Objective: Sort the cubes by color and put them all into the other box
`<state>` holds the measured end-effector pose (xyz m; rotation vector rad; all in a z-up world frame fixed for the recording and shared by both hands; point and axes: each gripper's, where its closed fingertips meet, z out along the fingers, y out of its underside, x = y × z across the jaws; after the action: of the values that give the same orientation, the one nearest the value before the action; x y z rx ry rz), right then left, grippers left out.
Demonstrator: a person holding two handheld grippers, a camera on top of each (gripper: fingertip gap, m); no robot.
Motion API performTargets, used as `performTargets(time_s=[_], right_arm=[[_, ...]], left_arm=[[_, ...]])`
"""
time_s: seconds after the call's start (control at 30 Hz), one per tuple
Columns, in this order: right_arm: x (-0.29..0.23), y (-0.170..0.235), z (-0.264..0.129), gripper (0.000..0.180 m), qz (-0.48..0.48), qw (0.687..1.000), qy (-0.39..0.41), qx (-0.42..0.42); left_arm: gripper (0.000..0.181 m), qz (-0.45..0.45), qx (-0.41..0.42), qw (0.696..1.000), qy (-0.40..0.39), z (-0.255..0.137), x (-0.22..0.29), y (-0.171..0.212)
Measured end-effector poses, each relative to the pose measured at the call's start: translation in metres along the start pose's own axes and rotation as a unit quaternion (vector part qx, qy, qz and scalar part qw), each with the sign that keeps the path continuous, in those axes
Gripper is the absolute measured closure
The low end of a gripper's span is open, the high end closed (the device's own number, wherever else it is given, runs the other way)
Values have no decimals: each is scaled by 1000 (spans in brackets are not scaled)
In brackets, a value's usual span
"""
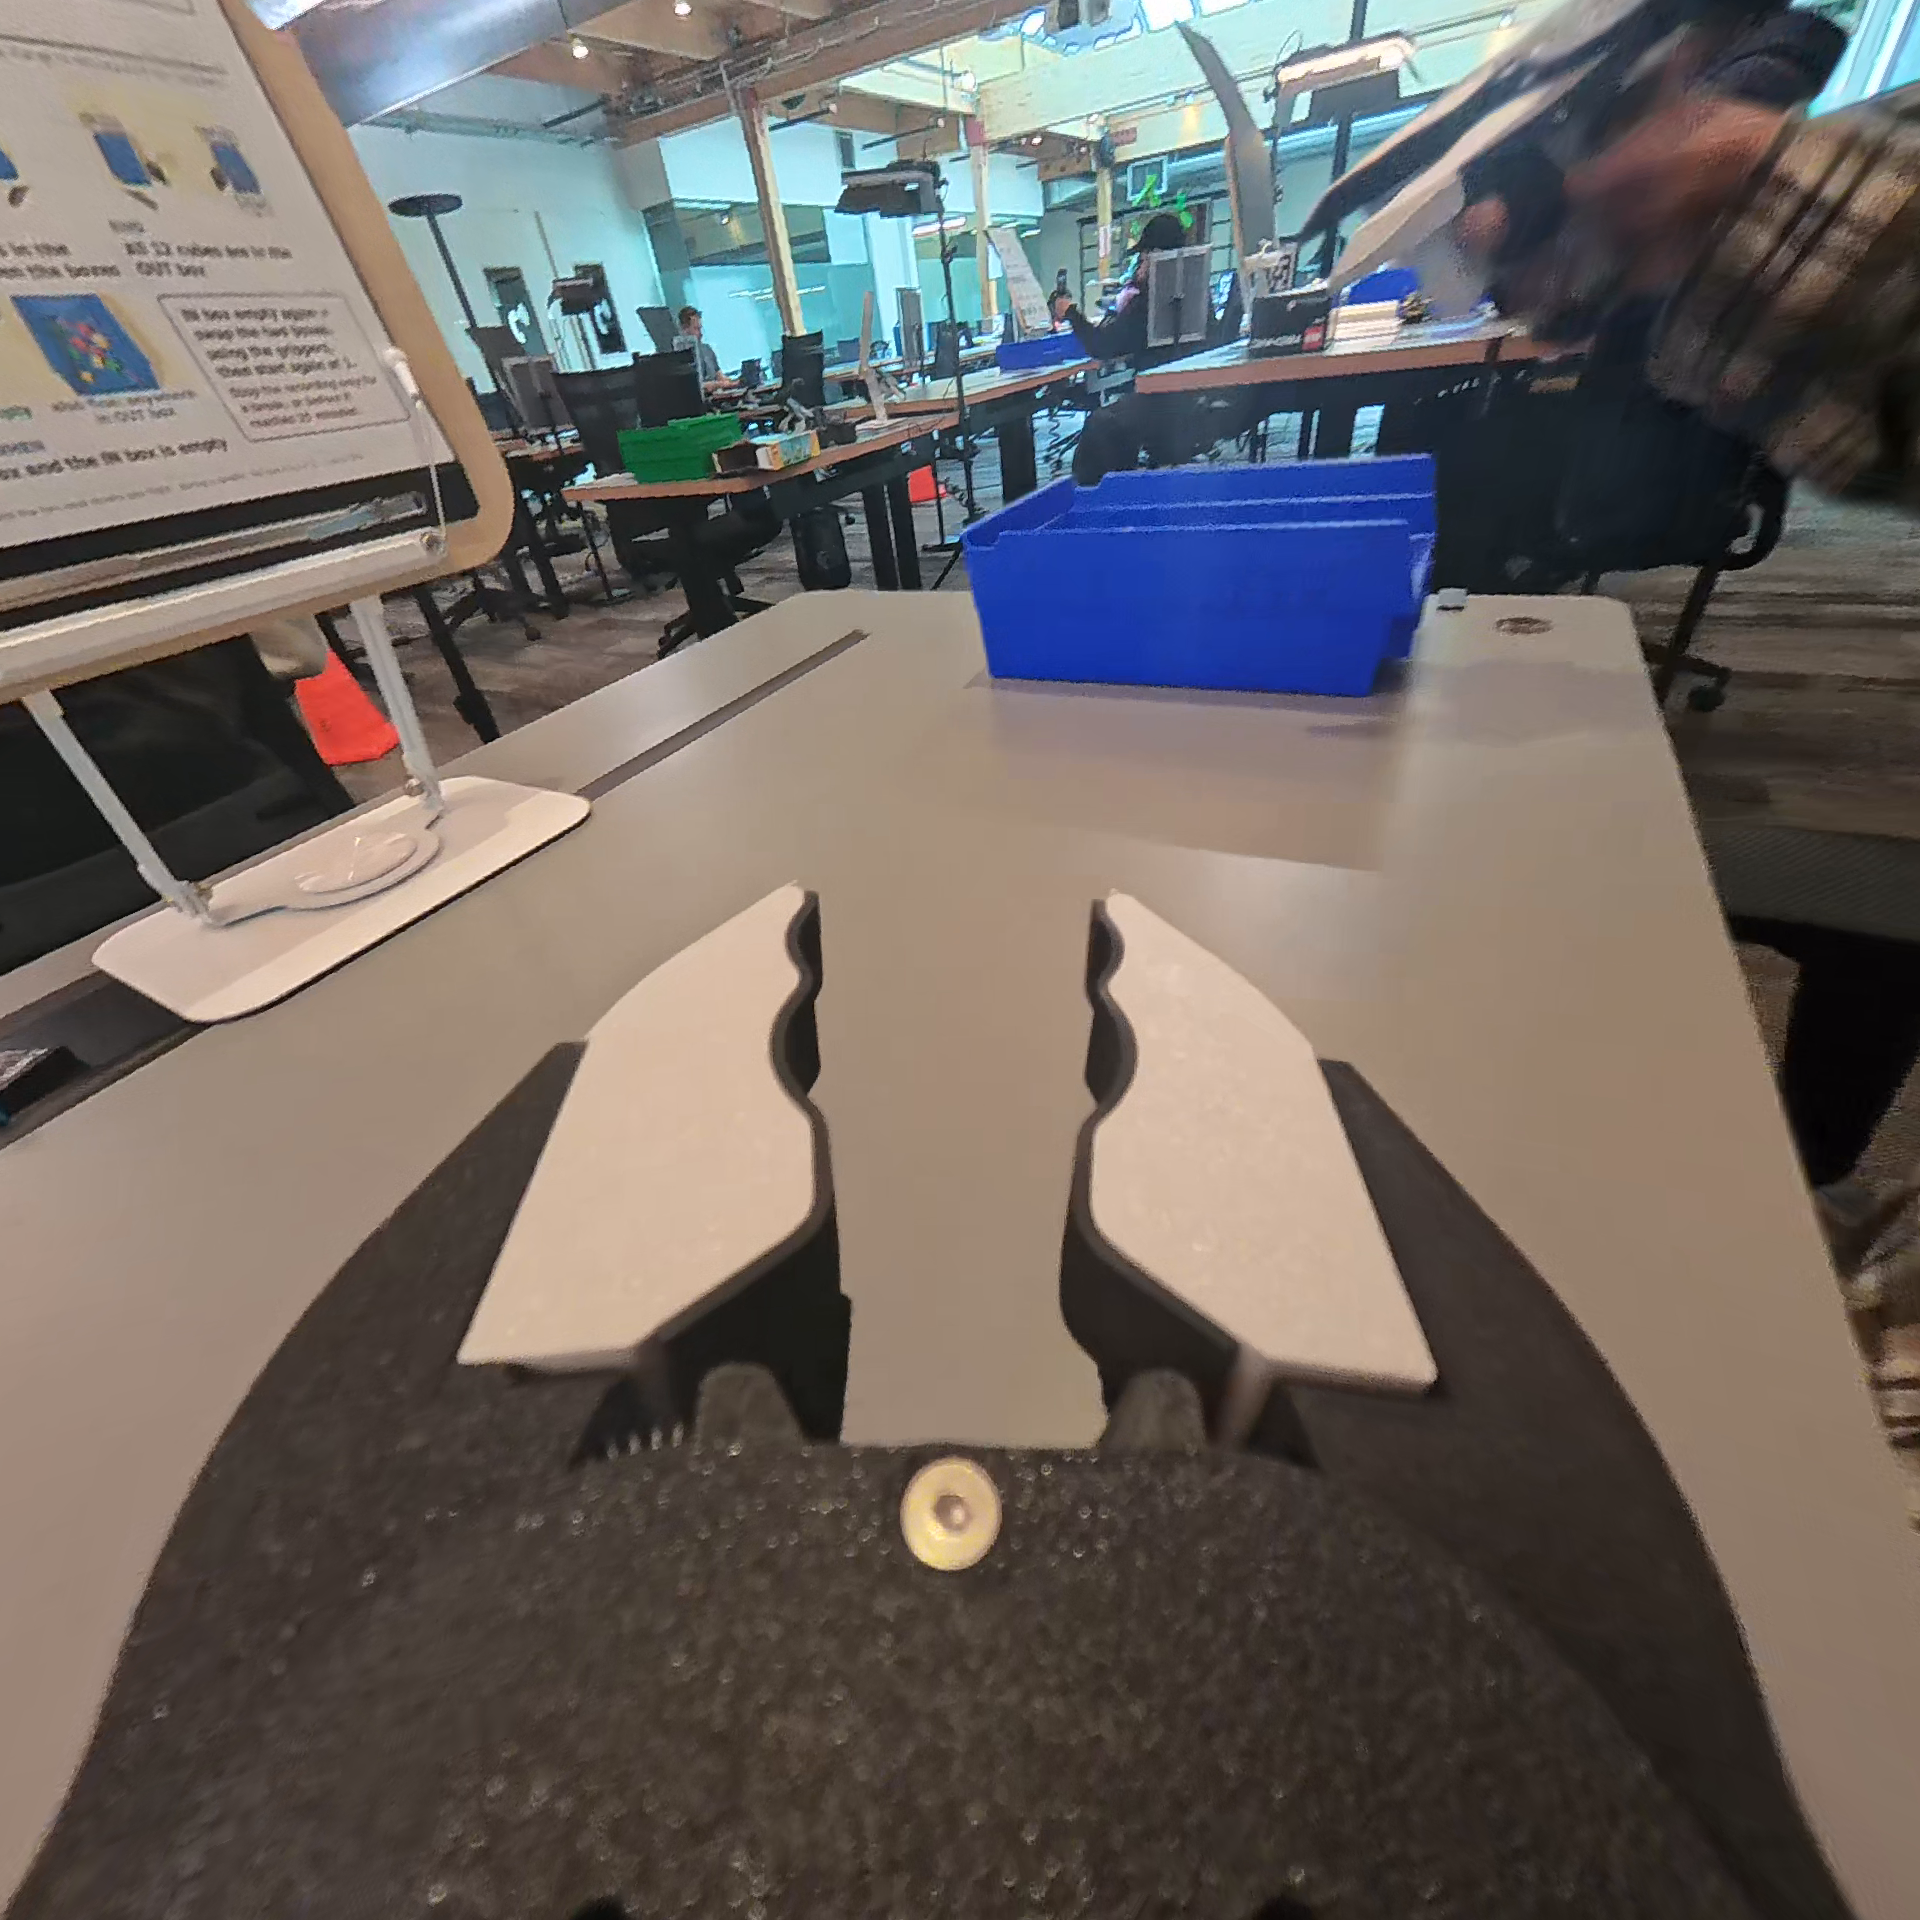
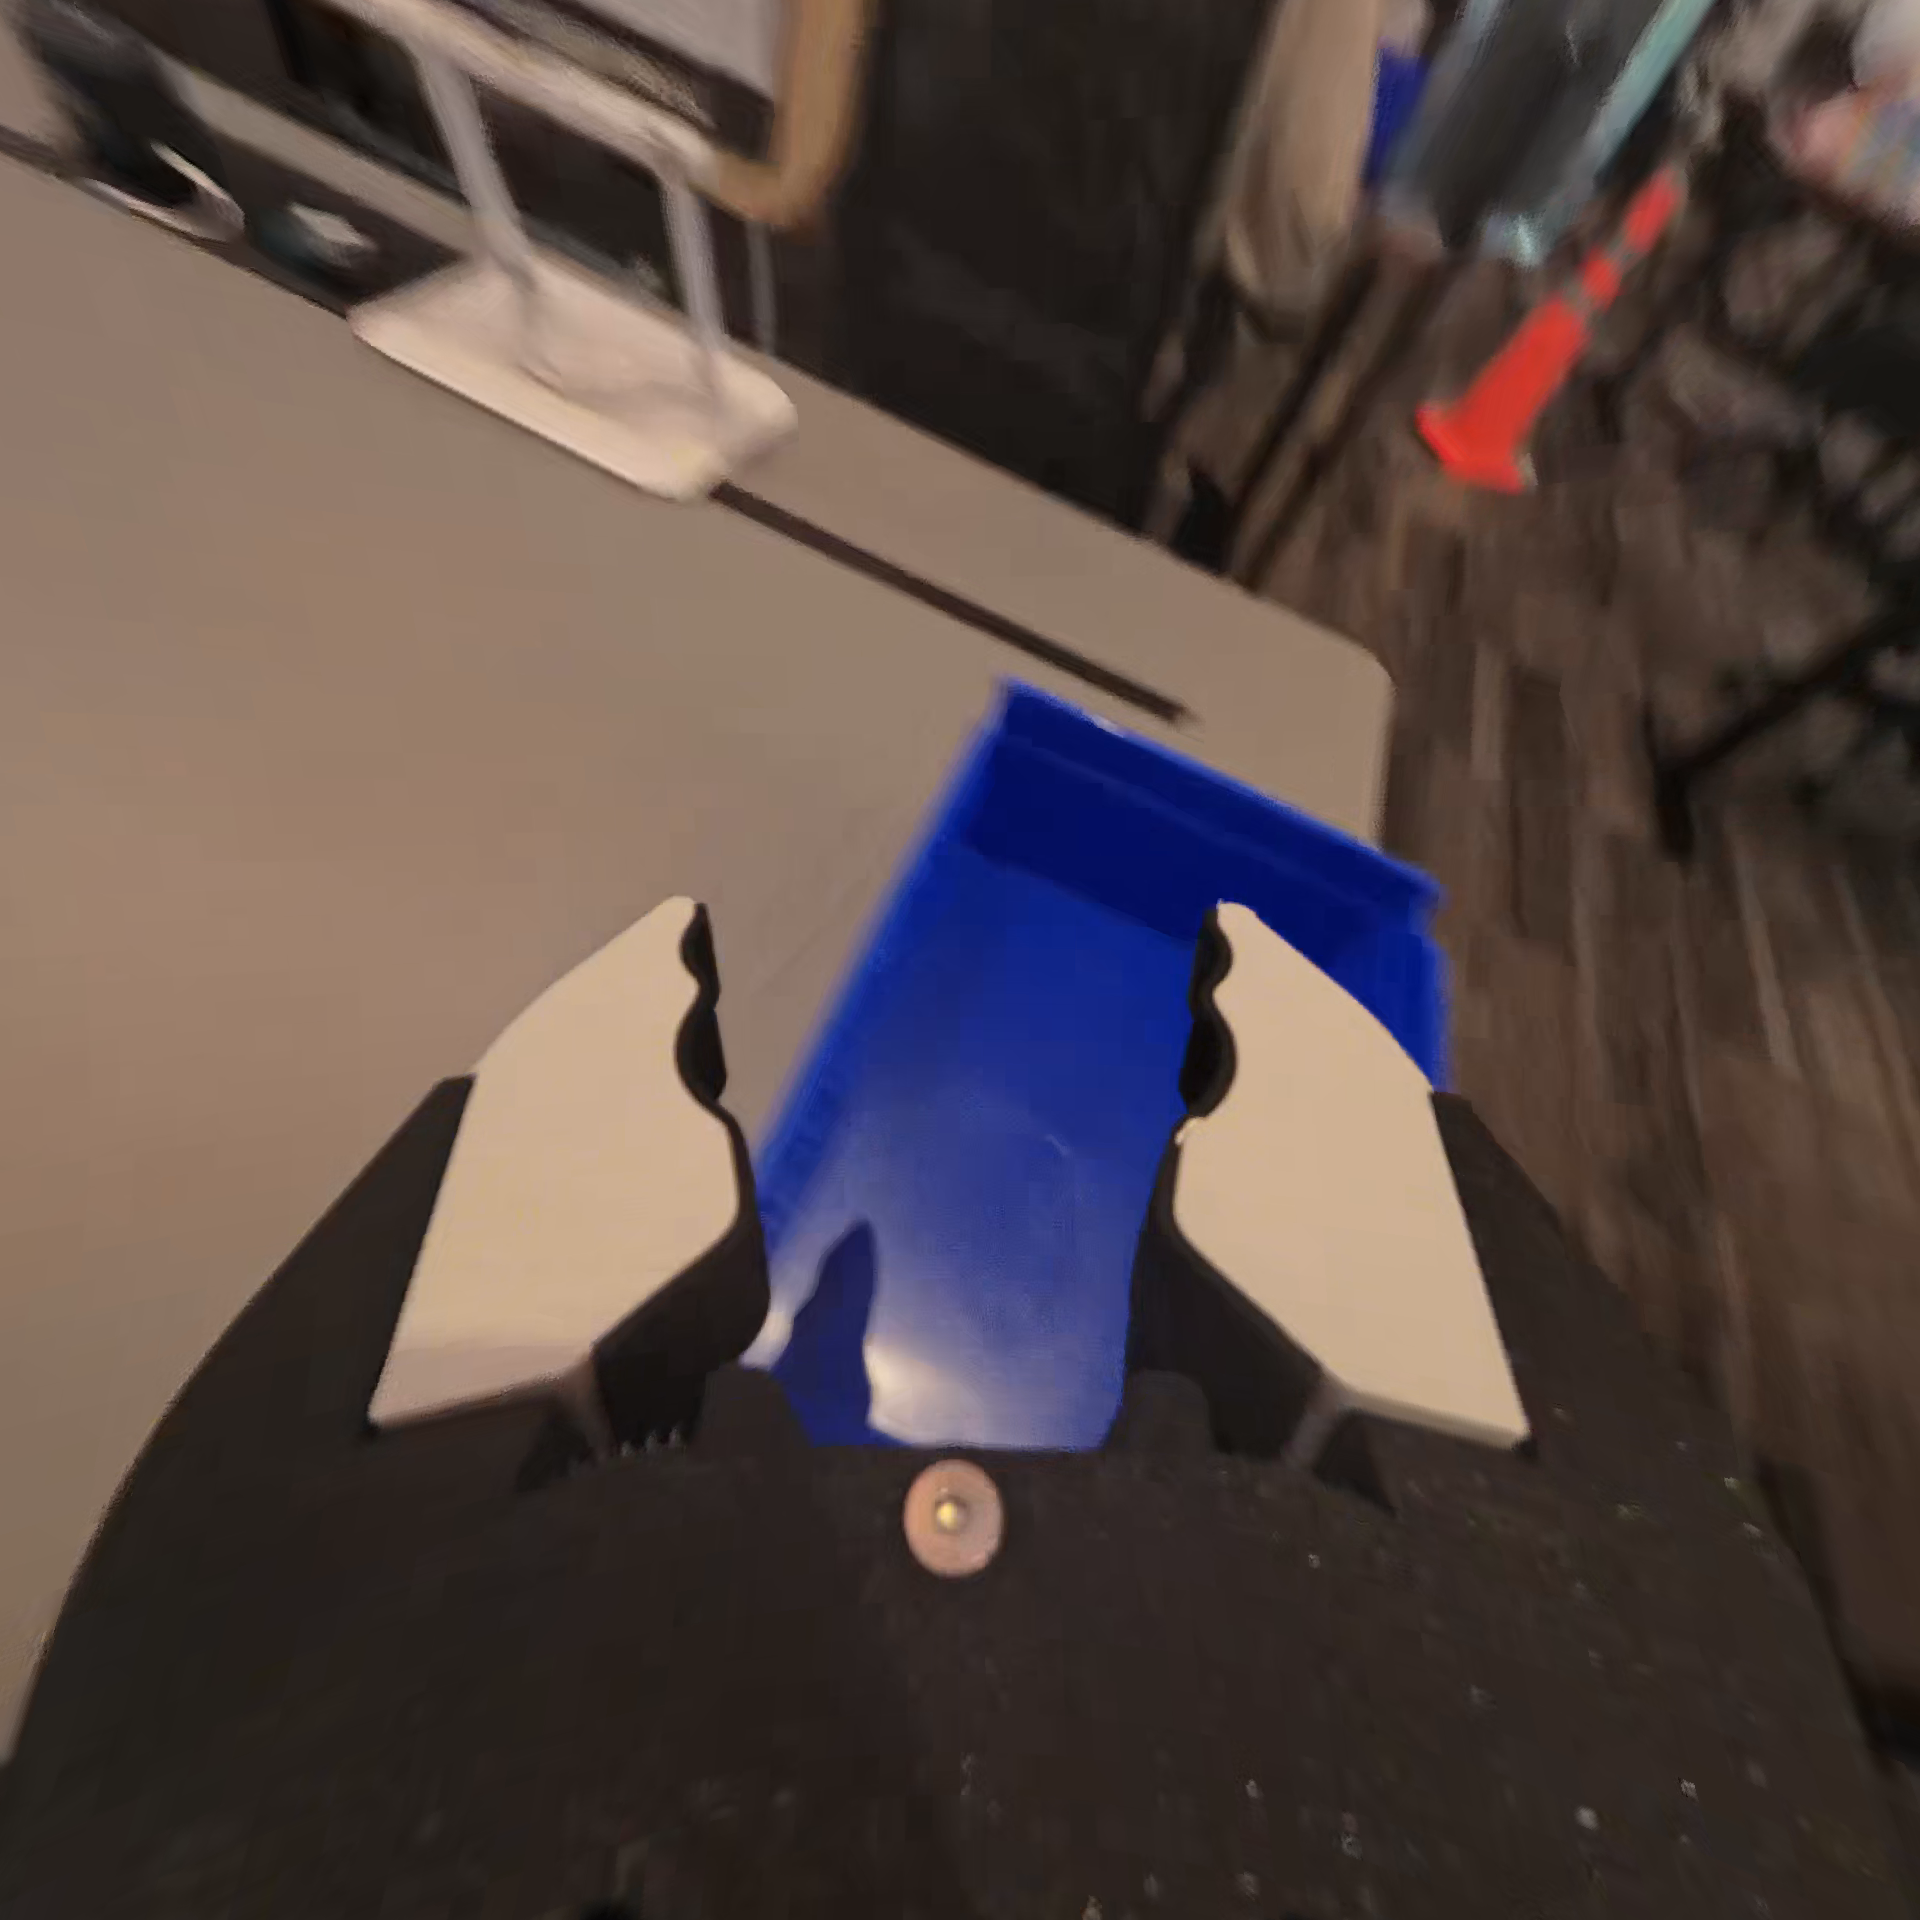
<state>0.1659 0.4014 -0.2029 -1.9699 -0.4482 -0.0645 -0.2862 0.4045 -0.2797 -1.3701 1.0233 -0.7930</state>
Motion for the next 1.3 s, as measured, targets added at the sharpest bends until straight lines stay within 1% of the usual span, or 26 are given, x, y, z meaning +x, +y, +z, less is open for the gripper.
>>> performTargets(time_s=[0.1, 0.2, 0.3, 0.37, 0.43, 0.47, 0.53, 0.6, 0.7, 0.77, 0.87, 0.93, 1.1, 1.3], right_arm=[[-82, -17, 26, 96, -21, 994, -76, 78], [-154, -24, 61, 98, -26, 980, -147, 129], [-209, -29, 95, 98, -27, 965, -195, 171], [-239, -36, 113, 99, 7, 952, -234, 198], [-260, -40, 130, 100, 41, 941, -260, 213], [-268, -41, 138, 101, 56, 938, -266, 216], [-279, -42, 151, 101, 87, 933, -274, 215], [-289, -40, 156, 103, 106, 929, -291, 205], [-293, -35, 160, 104, 109, 931, -283, 201], [-291, -35, 159, 105, 109, 932, -276, 207], [-292, -36, 160, 107, 110, 931, -278, 210], [-296, -36, 160, 107, 103, 931, -284, 205], [-303, -35, 158, 107, 81, 932, -292, 200], [-309, -37, 154, 107, 68, 929, -303, 200]], left_arm=[[132, 7, 8, 1000, 10, -18, 12, -19], [132, 20, 11, 1000, -10, -57, 12, -49], [133, 45, -25, 994, -98, -120, -22, -76], [134, 34, -84, 976, -197, -174, -69, -79], [133, 2, -134, 947, -291, -230, -123, -72], [133, -26, -149, 935, -320, -253, -148, -64], [131, -108, -170, 915, -349, -284, -189, -37], [130, -189, -205, 887, -367, -301, -221, 4], [130, -258, -272, 839, -394, -314, -250, 67], [133, -295, -284, 826, -388, -308, -257, 93], [137, -318, -309, 808, -387, -301, -264, 122], [137, -324, -322, 804, -380, -295, -266, 133], [140, -309, -349, 802, -374, -283, -267, 144], [146, -292, -377, 794, -377, -281, -272, 155]])
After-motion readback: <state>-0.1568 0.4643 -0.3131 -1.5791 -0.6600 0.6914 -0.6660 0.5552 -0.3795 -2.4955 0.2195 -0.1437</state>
